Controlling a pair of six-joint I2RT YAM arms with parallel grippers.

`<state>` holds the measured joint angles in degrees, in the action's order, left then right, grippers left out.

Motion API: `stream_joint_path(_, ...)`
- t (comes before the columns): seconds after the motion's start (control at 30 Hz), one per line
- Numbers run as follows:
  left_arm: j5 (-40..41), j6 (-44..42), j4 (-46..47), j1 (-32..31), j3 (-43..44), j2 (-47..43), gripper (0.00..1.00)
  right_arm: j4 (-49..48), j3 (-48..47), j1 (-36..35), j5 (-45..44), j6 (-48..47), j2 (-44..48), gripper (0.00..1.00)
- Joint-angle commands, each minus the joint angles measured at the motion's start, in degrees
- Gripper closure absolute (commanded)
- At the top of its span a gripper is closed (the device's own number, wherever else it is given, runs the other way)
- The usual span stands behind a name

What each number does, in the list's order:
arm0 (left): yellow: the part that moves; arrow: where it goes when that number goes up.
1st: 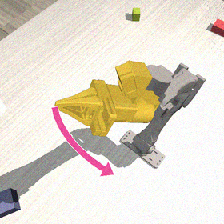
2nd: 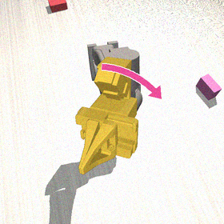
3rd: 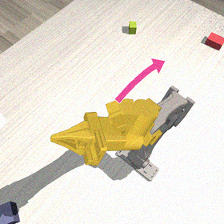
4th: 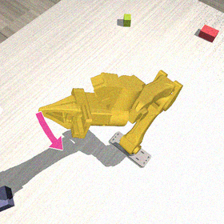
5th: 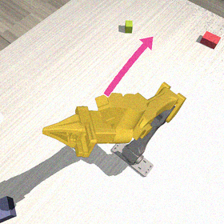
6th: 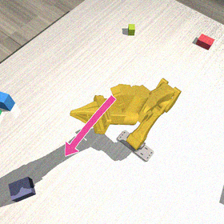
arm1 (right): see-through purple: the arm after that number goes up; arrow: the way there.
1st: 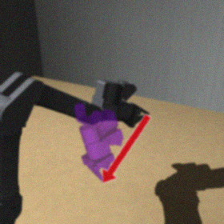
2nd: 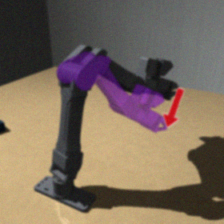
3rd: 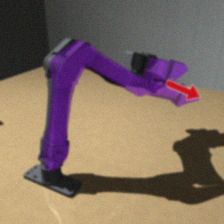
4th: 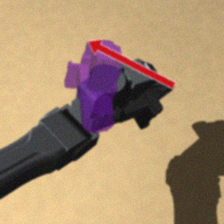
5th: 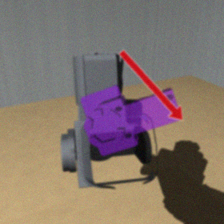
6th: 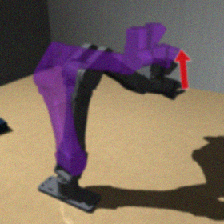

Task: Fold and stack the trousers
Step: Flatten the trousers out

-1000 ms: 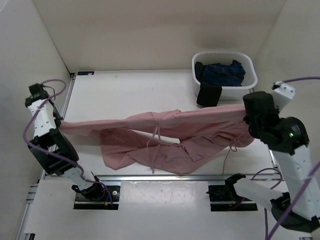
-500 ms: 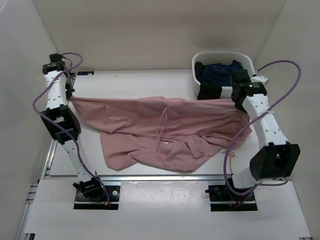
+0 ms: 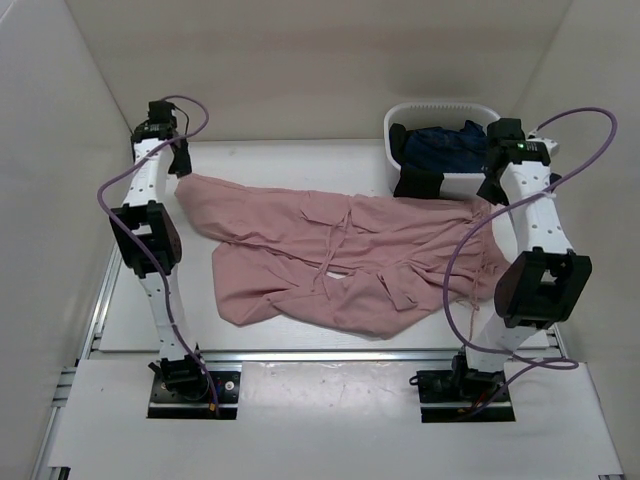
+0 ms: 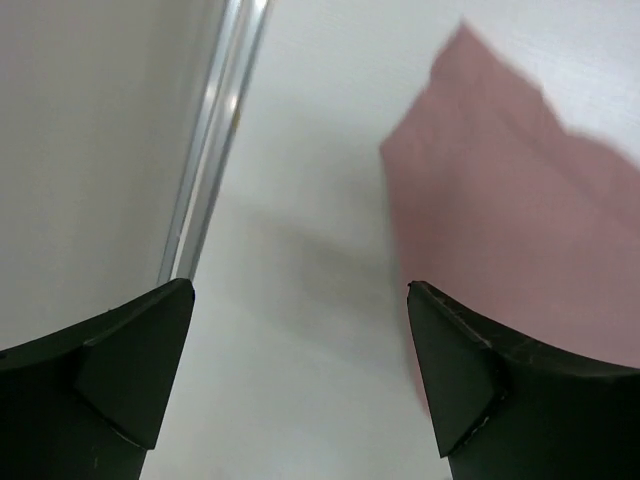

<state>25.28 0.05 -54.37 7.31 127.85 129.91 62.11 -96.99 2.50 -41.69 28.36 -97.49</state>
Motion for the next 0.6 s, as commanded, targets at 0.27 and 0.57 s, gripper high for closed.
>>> stream_joint_path(0.27, -22.89, -0.05, -11.20, -2.20, -48.98, -29.71, 0.00, -1.36, 24.81, 13.66, 17.60, 9.25, 25.06, 0.01)
stream_joint_path(0.57, -26.59, -0.05, -3.47, -12.32, -66.76, -27.35, 0.00, -16.39, 41.33, 19.29, 27.80, 14.61, 20.33, 0.01)
